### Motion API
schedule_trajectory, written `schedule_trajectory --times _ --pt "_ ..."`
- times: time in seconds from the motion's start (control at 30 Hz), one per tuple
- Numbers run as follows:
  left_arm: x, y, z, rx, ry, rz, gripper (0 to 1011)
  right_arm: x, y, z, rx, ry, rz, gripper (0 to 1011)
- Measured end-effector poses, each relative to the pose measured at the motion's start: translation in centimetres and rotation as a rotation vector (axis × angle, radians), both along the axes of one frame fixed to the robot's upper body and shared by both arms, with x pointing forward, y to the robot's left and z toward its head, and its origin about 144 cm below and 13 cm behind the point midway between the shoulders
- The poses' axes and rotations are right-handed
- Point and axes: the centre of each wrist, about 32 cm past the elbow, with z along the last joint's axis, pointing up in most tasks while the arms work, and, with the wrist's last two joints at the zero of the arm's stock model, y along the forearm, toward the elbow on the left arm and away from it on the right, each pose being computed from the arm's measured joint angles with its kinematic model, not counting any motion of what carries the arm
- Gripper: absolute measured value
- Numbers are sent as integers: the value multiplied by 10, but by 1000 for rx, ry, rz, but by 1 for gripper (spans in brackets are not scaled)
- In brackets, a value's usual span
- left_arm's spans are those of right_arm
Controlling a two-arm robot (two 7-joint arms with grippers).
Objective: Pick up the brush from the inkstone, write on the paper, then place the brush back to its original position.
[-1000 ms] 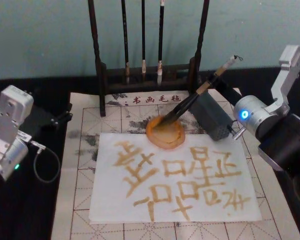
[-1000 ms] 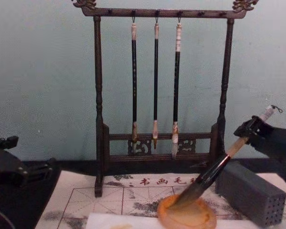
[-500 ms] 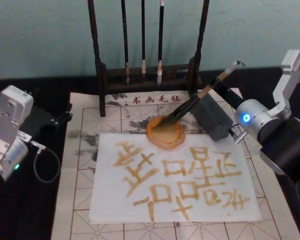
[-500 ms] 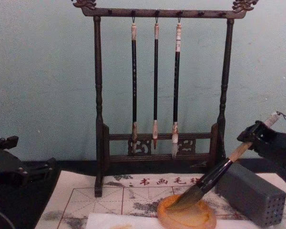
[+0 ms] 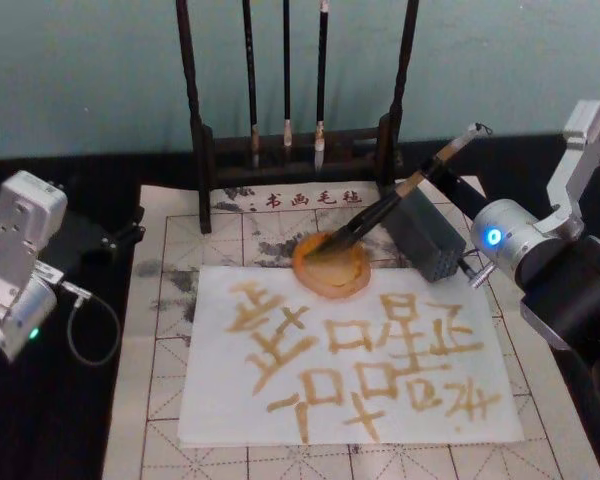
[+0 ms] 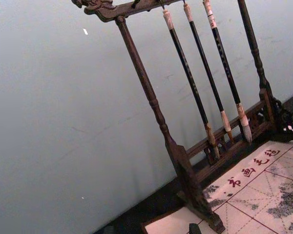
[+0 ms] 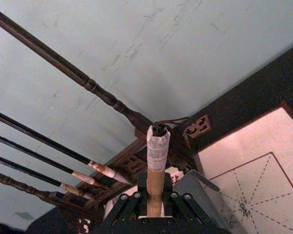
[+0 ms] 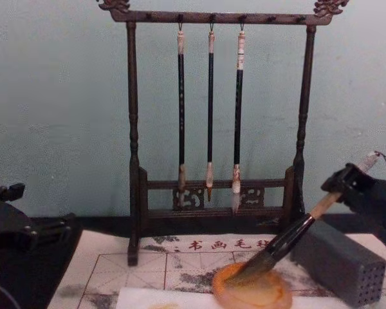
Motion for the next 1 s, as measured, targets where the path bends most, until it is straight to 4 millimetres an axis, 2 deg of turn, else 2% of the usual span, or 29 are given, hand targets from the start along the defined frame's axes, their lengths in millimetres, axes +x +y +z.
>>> schedule_trajectory --times 0.27,0.63,0.67,0.7,1.0 --pt "0 0 0 0 0 0 1001 0 0 0 0 -1 1 203" --pt "0 0 0 0 0 0 1001 0 0 0 -1 -1 1 543" --pt "0 0 0 0 0 0 1001 0 0 0 -1 -1 1 543" --pt "0 0 0 0 0 0 1001 0 0 0 -1 -1 1 602" --pt "0 0 0 0 0 0 1001 0 0 0 -1 -2 2 868"
